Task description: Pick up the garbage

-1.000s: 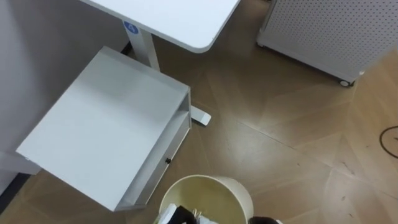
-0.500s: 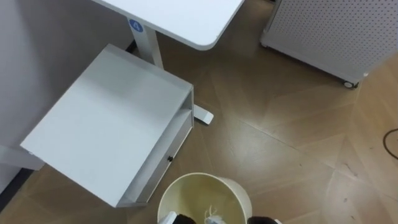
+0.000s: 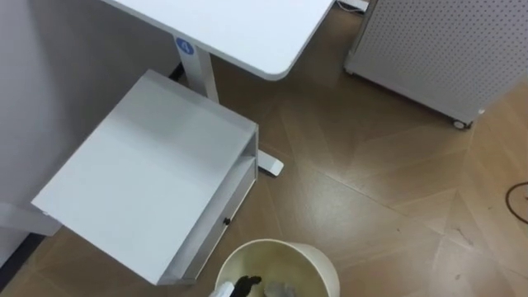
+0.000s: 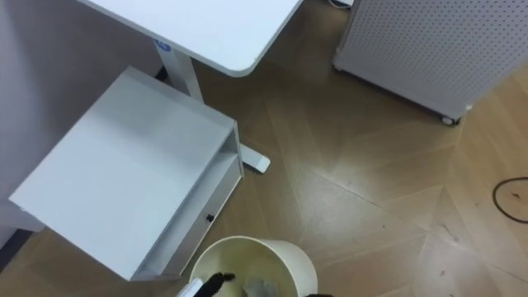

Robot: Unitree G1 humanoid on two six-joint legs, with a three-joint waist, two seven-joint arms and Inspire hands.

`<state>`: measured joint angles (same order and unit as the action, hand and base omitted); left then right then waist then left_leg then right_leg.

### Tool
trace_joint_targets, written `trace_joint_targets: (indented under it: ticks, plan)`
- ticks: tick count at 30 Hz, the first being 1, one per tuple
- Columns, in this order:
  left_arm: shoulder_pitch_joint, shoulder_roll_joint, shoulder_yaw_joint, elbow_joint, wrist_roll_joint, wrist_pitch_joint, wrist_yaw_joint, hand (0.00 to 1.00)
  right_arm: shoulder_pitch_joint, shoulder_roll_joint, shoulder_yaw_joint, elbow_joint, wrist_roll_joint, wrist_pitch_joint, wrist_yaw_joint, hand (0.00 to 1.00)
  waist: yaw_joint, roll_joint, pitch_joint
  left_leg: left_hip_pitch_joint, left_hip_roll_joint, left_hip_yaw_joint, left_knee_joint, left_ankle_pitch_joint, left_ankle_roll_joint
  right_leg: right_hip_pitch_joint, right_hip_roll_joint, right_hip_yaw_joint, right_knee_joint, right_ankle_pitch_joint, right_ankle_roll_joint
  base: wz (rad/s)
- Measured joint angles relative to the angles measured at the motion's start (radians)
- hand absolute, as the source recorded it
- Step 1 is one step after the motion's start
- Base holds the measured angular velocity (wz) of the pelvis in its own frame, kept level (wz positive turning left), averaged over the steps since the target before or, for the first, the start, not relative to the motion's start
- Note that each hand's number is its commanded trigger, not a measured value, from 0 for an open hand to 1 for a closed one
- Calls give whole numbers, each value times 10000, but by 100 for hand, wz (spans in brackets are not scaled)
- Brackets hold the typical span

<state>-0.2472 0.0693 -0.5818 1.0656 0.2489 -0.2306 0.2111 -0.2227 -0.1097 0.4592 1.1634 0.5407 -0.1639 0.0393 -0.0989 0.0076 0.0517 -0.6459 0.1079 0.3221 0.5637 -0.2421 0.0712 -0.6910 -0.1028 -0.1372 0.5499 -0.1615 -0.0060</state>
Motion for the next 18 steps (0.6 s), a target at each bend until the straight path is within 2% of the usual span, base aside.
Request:
trace_joint_targets:
  ticks: [3,6,9,10,11,13,15,18]
  plan:
    - [99,76,101,-276,-5,-91,36,0,166,-103,-70,-16,35,-2,85,100,72,-6,1,363,-21,13,-94,-10,-16,353,-5,6,-89,-26,16,0]
    - [116,162,148,-507,12,-213,46,0,297,-316,-98,48,136,1,172,100,191,-12,8,838,-140,21,-312,3,-19,762,-30,7,-171,-64,56,0]
    - [168,256,561,-745,199,-300,39,0,558,-414,-375,146,-1,-5,422,100,192,-11,8,1415,-184,13,-474,-3,-24,1360,-58,-15,-310,-124,102,6]
    - [250,350,696,-1226,292,-303,47,0,588,-442,-607,132,8,-15,493,100,185,-6,5,1571,-185,2,-495,-9,-26,1538,-56,-17,-353,-133,115,4]
    - [258,616,718,-1738,289,-353,56,0,716,-460,-771,115,3,-27,508,100,179,-4,5,1743,-203,5,-542,-22,-23,1702,-68,-17,-374,-147,133,0]
    - [275,770,804,-2363,287,-466,199,0,805,-509,-1026,-20,1,-40,478,100,165,6,-1,2099,-257,14,-696,-22,-23,2025,-145,-15,-476,-161,157,0]
    - [438,848,1059,-3122,293,-523,265,0,989,-528,-1443,-72,-9,-67,484,100,100,16,-8,2502,-354,18,-872,-22,-21,2378,-178,-18,-523,-210,222,0]
    - [698,935,1461,-4064,430,-677,506,0,1436,-531,-1992,-247,27,-98,447,100,130,20,-44,3204,-332,145,-986,-152,-50,2958,-110,-29,-695,-239,255,-17]
